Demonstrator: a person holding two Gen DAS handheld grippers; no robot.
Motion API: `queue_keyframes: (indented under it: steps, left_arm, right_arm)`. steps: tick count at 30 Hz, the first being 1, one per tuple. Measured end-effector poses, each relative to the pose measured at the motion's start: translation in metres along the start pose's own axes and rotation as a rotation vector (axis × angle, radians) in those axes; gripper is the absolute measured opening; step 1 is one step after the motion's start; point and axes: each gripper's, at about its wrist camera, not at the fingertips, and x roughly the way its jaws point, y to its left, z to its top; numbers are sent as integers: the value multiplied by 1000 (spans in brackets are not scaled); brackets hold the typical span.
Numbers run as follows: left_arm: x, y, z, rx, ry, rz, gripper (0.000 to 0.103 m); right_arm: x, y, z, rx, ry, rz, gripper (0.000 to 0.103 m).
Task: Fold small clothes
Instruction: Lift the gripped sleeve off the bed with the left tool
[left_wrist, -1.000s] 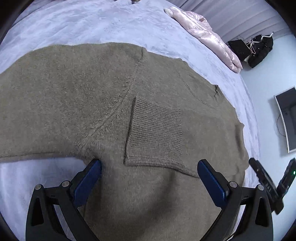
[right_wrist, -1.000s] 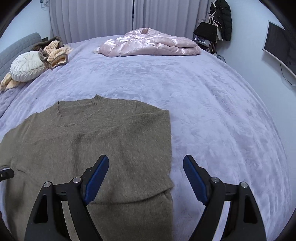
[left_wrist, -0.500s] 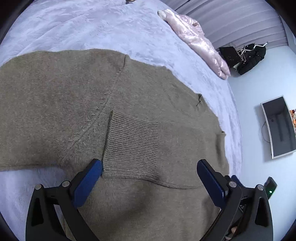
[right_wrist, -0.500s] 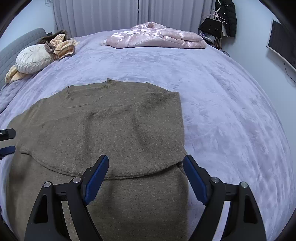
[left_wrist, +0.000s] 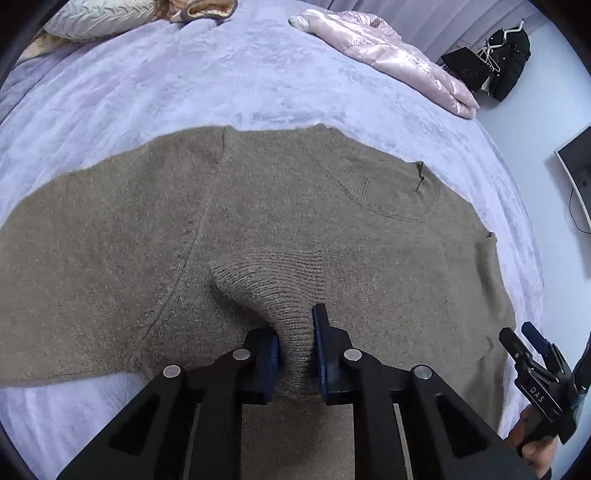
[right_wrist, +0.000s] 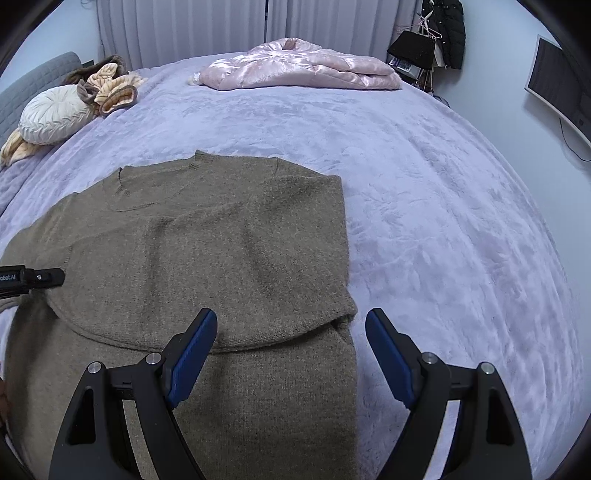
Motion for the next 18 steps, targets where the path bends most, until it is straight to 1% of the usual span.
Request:
queue_keyframes:
  steps: [3,5,7,8,10,11,12,13,14,15,17,18]
  left_arm:
    - [-18,-6,2,14,-46,-3,15]
    - [-23,-7,0,29,-59,29,15]
    - [-16,-5,-1,31,-46,77,15]
    - [-12,-1,-3,20,-36,87,15]
    - [1,10,-4,-18,-4,84,16]
    - [6,14,-6,-24,6,86,20]
    - [11,18,-7,-29,18,101,43]
    - [15,22,-7,-41,25,128,57]
    - [15,25,-8,-53,24,116,78]
    - [11,28,-9,-64,10,85,82]
    - [0,31,-9,-86,-16,82,82]
    - [-7,33,-10,-96,-30,74,82]
  right_arm:
    - [2,4,5,-16,-3,-10,86]
    - [4,7,13,-27,-12,-16,86]
    - [7,10,23,-32,-18,-16,86]
    - [10,12,29,-34,-19,-14,86]
    - [18,17,38,-42,-16,-7,86]
    - [23,20,41,-48,-10,-5,86]
    - [27,23,43,-51,-2,2,86]
    - [33,26,44,-58,8,9,86]
    - [40,29,44,-68,22,18,86]
    - [47,31,44,-77,43,27,86]
    - [64,35,40,-91,99,42,86]
    - [69,34,39,-91,110,42,87]
